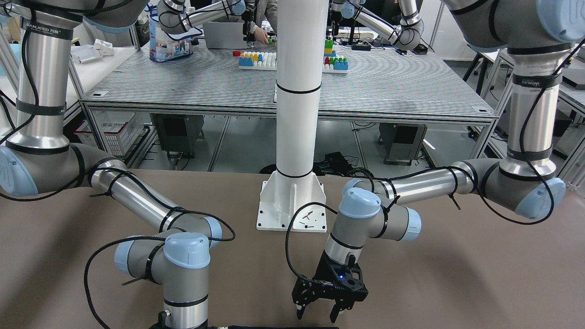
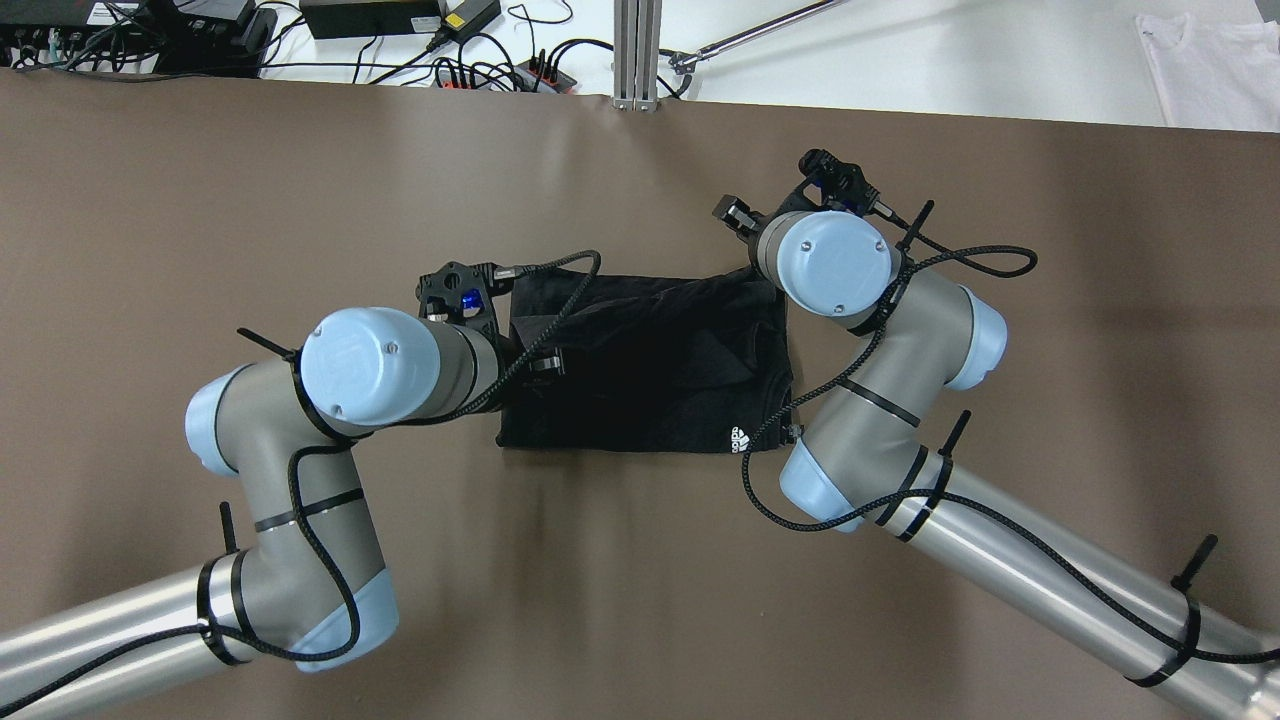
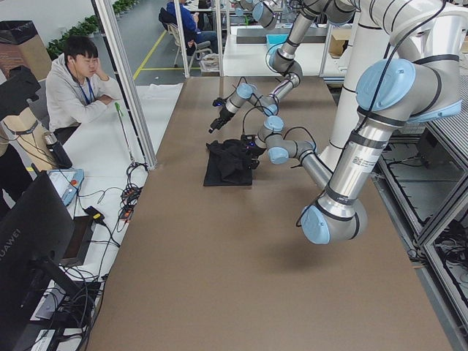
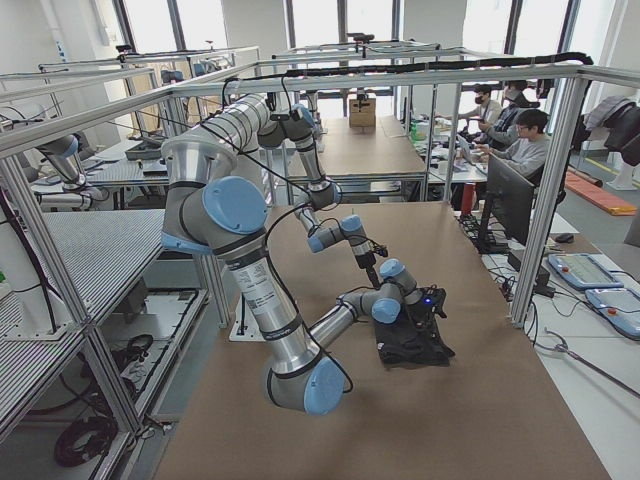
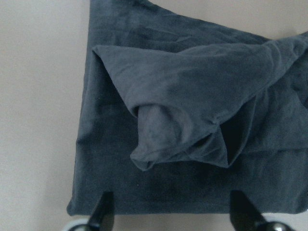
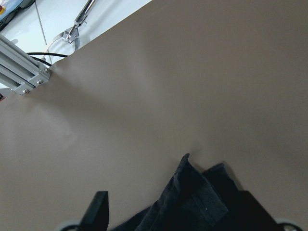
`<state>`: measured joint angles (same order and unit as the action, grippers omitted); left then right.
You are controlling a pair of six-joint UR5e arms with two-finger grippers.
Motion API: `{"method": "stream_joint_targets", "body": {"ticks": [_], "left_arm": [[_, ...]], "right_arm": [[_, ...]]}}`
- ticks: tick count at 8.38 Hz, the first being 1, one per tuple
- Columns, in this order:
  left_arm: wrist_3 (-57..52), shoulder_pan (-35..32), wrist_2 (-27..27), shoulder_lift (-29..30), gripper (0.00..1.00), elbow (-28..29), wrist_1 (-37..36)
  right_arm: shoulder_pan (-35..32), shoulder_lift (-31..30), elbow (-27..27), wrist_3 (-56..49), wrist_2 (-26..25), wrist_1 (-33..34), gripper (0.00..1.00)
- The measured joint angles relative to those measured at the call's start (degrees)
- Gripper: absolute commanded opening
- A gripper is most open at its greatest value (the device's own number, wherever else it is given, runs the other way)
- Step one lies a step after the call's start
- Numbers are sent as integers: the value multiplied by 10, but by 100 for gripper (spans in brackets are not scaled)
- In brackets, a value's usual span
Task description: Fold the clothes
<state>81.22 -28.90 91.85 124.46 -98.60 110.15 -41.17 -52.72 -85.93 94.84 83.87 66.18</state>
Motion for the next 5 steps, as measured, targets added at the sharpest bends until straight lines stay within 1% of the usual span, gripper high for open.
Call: {"method": "stream_joint_targets", "body": {"ticks": [2,3,4,5], "left_arm": [[-3,-21,-3,6,82,22,-1],[-6,-35,-4,12,81,37,-1],[-7,-44,-4,24,62,55,-1],[-8,-48,-4,40,14,72,-1]], "right_arm": [[2,-2,-1,-1,0,0,94],[3,-2,-1,-1,0,0,94],[4,-3,-1,-1,0,0,94],[4,-3,-1,-1,0,0,94]]}}
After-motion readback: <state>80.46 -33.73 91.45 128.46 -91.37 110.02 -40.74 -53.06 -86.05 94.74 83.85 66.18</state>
